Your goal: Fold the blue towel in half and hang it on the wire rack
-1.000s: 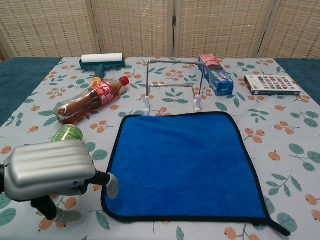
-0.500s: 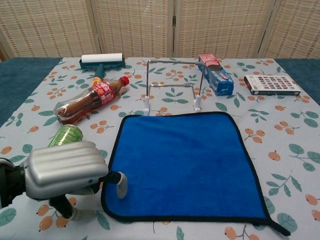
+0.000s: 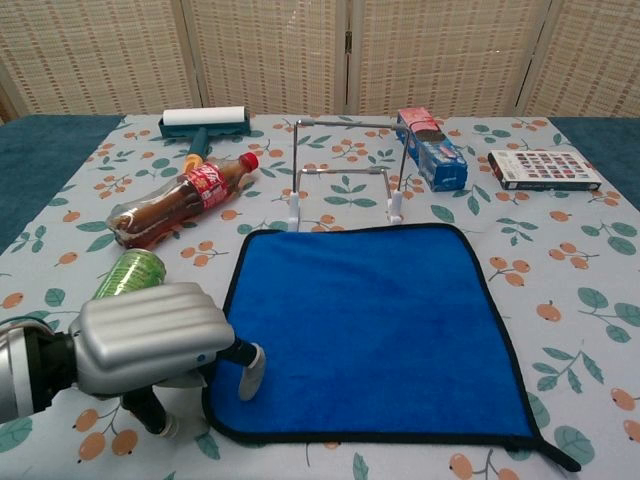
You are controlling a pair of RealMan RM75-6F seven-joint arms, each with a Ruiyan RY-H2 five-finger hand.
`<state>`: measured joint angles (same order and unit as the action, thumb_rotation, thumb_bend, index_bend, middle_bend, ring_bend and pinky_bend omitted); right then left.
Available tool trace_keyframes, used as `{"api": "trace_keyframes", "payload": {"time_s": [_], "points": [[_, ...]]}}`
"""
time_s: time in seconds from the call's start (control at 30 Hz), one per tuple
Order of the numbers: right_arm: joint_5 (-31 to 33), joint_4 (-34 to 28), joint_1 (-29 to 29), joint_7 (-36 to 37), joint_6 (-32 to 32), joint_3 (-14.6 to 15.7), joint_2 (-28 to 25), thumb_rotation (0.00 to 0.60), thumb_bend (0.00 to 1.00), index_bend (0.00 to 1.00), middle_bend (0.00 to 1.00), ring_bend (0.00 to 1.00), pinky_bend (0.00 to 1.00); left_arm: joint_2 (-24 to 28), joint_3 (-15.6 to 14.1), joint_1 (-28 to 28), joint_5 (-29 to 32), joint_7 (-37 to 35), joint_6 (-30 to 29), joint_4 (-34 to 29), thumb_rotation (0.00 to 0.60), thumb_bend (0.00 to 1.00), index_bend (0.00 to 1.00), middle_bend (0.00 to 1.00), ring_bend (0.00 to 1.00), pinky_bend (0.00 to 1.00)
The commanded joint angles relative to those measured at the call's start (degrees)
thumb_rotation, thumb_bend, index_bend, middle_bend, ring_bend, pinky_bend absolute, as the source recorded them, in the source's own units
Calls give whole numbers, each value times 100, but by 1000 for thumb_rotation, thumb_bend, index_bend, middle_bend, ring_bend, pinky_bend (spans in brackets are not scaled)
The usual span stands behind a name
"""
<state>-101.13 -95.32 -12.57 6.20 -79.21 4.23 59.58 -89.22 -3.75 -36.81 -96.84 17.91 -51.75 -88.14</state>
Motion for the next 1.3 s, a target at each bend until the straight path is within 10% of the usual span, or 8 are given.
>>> {"api": "trace_keyframes", "payload": {"time_s": [0.03, 1.3], "points": [[6, 22, 12, 25, -16, 9, -5, 600, 171, 359, 640, 661, 819, -20, -2, -17, 27, -2, 5, 3, 600, 256, 459, 997, 920, 1000], [-804, 567, -630, -383, 874, 318, 980, 600, 142, 388, 809, 805, 962, -91, -99, -134, 304, -353, -108, -99, 600, 445, 591, 1000, 923, 1000]]}}
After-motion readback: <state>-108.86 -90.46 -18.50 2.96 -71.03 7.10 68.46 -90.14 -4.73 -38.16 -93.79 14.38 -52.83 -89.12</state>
